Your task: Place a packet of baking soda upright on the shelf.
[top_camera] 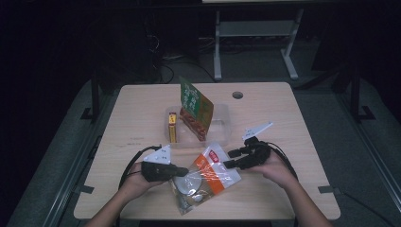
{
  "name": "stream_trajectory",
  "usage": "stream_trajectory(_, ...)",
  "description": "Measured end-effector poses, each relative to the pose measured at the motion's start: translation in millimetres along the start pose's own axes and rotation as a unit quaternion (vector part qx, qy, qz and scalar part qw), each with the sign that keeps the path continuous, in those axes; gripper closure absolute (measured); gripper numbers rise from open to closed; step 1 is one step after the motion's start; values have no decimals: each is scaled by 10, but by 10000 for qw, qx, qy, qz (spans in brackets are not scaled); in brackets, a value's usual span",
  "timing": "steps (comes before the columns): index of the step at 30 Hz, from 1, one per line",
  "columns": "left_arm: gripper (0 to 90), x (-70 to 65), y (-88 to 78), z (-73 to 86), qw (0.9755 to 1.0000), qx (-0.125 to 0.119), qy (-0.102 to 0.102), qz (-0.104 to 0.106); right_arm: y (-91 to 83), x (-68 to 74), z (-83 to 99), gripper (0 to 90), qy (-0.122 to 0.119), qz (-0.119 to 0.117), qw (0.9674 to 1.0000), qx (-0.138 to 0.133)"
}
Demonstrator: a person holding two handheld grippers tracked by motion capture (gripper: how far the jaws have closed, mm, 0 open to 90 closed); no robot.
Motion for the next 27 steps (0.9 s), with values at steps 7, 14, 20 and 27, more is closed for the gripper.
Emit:
stream_trajectory(7,893,-11,-31,-15,9999,-110,15,-10,112,-42,-50,580,-29,-447,9989,150)
stream_trajectory(14,893,-6,-31,-22,9999,-148,3,8,231,-37,-74,739,-69,-637,9976,258)
stream_trajectory(20,892,12,-36,-4,9997,-210,-71,52,233,24,-106,894,-234,-711,9969,251)
stream_trajectory(27,890,19,-39,5,9995,-280,-83,100,193,91,-130,899,-425,-799,9956,242)
Point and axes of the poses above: each handheld gripper's, and its own axes: y roughly forward along the jaws, z roughly out of its underside, x roughly to its left, the point moved 1 cm from there along y, roughly forward along the jaws, and after that the axes turned 11 degrees about -z, right-handed, at the moved point
